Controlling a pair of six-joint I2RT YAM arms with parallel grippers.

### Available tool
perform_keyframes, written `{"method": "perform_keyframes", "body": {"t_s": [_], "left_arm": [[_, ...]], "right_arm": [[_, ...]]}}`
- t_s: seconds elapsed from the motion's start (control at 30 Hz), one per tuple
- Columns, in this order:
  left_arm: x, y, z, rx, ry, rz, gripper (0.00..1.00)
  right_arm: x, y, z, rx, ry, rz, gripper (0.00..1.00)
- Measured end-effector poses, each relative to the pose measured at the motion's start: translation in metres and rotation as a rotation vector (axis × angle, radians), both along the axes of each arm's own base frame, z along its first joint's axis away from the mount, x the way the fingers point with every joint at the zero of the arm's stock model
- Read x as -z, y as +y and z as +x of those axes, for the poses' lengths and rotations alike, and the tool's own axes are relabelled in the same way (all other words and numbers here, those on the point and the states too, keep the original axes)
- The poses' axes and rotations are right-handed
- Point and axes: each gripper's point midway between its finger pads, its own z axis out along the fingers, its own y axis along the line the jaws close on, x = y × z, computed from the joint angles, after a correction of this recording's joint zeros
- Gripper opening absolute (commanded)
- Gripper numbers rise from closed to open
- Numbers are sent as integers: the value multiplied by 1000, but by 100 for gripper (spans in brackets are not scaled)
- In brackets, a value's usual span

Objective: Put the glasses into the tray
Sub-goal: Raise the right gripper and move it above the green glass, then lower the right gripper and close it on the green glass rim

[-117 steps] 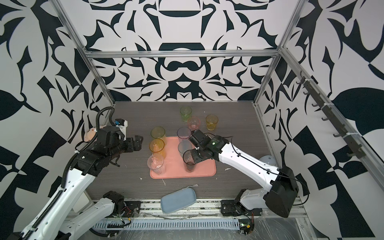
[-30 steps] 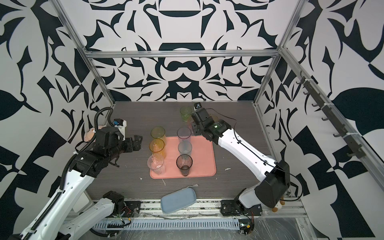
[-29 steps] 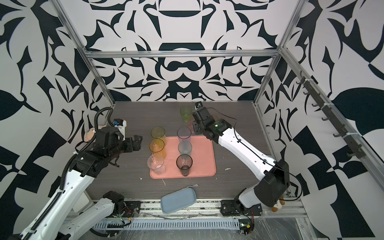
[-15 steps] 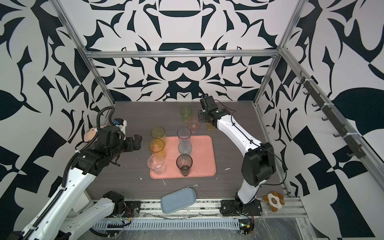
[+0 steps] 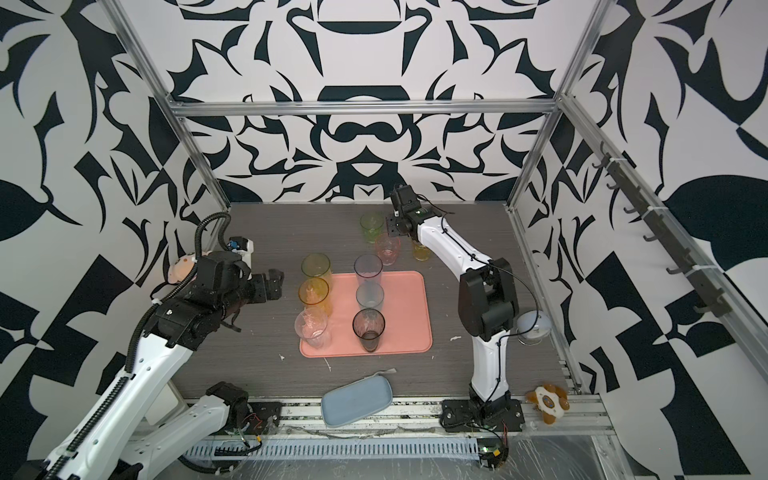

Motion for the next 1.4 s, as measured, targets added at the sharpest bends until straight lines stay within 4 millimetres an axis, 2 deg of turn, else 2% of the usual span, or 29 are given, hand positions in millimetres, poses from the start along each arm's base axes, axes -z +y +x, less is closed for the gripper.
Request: {"method": "perform_keyframes", "body": {"t_s": [0.43,0.67,0.9,1.4], "left_arm": [[0,0,0,1,-1,0,99],[-1,0,-1,1,-5,-2,99],[-1,0,-1,1,-5,-2,100],[-2,0,-1,1,-8,-3,100]], "right_arm": [[19,23,23,10,31,97,54],[21,35,33,-7,37,137,53],[24,43,43,-13,41,153,52],[49,50,59,-5,91,138,47]]}}
